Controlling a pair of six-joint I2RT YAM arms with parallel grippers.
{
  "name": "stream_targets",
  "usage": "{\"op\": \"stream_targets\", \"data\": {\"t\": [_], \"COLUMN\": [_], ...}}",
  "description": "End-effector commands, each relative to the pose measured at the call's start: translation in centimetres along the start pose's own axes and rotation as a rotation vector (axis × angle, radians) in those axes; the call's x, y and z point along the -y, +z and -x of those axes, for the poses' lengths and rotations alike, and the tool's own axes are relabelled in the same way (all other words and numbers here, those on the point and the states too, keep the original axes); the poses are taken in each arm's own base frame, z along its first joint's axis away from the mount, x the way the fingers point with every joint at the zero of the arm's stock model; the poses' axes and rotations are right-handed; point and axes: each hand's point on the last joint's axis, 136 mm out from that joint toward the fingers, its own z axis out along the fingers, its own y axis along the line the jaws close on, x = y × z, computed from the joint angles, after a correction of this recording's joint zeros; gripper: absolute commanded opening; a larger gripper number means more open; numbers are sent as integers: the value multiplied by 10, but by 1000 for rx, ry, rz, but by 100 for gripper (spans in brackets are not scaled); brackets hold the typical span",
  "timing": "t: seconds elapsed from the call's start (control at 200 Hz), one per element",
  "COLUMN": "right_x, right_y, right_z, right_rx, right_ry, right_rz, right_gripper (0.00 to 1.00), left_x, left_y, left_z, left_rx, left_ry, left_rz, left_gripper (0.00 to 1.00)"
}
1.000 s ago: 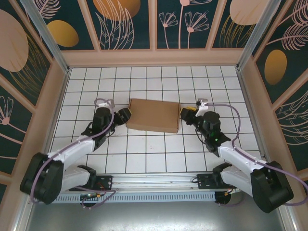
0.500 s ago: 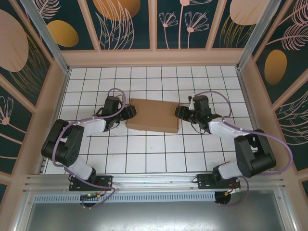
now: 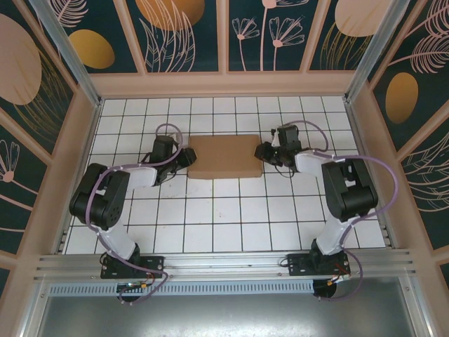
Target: Fold the paper box
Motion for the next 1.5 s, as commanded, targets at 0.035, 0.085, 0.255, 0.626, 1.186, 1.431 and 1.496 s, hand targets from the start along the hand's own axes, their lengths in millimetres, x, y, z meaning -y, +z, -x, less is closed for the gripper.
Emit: {"op": "stream_targets", "data": {"t": [0.035,0.085,0.255,0.626,1.186,1.431,1.496], "right_x": [21,23,22,14,-28,-81,-63], "right_y": [16,18,25,25,-146,-232,-239], "right_z": [10,16,25,14,118,84,75], "right_rx": [-51,-51,-53,-49,570,989,1041], "right_ry": [37,46,43,67,-192,-611,-602], "right_rz": [-15,-14,-12,-9,-259,-202,-248], "right_gripper": [28,28,30,36,99,99,99], "left_x": [14,13,6,0,61,27,-12], "left_y": [17,21,32,30,-130,-212,-199], "left_z": [9,15,20,25,135,120,109], "left_rx": [-20,-9,-15,10,507,843,780], "left_ry": [30,25,4,3,266,544,515], "left_rz": [-41,-36,-23,4,21,223,371], "left_gripper": [34,34,35,38,99,99,99]}}
